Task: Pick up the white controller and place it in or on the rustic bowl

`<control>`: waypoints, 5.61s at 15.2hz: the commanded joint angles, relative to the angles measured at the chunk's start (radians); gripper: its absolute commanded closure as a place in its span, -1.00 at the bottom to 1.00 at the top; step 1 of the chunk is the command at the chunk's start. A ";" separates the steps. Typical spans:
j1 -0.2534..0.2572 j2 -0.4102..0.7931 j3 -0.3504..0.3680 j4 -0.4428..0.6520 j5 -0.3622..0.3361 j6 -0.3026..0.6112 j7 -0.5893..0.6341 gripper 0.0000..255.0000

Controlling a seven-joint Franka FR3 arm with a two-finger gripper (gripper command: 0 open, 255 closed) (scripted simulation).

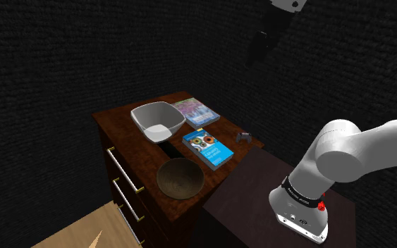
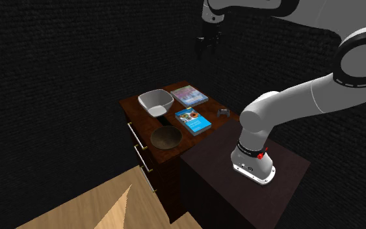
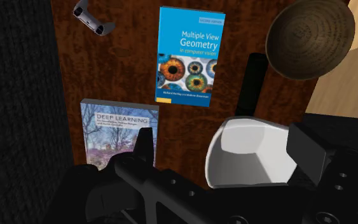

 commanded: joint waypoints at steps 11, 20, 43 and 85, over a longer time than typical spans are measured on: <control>-0.046 -0.007 -0.144 -0.281 -0.071 0.247 -0.126 -1.00; -0.106 0.125 -0.296 -0.445 -0.152 0.517 -0.250 -1.00; -0.041 0.930 -0.567 -0.430 0.352 1.197 -0.911 -1.00; -0.467 1.156 -0.282 -0.080 0.473 0.870 -1.680 -1.00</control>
